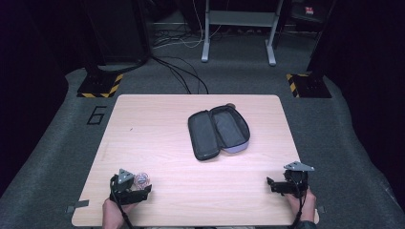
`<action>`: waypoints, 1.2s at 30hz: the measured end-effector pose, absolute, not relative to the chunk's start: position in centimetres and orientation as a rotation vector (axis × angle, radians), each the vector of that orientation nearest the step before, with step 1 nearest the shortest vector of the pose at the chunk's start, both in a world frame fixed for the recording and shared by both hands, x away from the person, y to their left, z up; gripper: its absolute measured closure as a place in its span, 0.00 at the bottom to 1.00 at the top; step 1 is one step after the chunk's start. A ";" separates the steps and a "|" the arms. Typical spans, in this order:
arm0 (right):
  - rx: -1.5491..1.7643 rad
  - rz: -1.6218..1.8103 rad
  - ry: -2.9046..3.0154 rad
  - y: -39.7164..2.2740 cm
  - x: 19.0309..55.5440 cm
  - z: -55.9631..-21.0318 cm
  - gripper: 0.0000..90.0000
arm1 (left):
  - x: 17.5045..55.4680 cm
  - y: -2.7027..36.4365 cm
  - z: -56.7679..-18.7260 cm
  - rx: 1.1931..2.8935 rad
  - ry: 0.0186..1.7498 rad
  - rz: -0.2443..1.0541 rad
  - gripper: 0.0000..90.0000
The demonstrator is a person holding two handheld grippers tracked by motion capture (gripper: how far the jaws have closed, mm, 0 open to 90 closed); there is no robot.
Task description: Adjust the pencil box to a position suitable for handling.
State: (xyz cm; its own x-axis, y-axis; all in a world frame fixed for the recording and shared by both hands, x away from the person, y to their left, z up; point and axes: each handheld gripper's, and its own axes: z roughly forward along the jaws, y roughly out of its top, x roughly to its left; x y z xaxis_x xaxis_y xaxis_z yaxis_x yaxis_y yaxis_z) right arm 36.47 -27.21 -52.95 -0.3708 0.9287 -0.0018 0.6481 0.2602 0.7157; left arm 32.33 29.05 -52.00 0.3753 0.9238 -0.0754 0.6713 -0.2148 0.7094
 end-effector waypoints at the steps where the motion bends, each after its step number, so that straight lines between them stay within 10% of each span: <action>1: 1.430 0.889 2.112 -27.2 36.5 -53.0 0.00 | 32.4 28.8 -52.1 1.964 1.369 0.494 0.25; 17: 1.430 0.889 2.112 -27.2 36.5 -53.0 0.00 | 31.9 28.2 -51.9 2.049 1.294 0.533 0.55; 36: 1.430 0.890 2.112 -27.2 36.5 -53.0 0.00 | 31.4 27.4 -50.9 2.052 1.130 0.514 0.56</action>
State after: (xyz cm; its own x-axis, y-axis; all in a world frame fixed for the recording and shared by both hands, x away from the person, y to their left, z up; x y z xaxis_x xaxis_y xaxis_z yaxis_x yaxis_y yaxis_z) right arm 36.46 -27.20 -52.96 -0.3708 0.9287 -0.0007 0.6480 0.2593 0.7162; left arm 31.37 27.43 -50.91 0.5353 0.8447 -0.0006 0.5549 -0.3511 0.7542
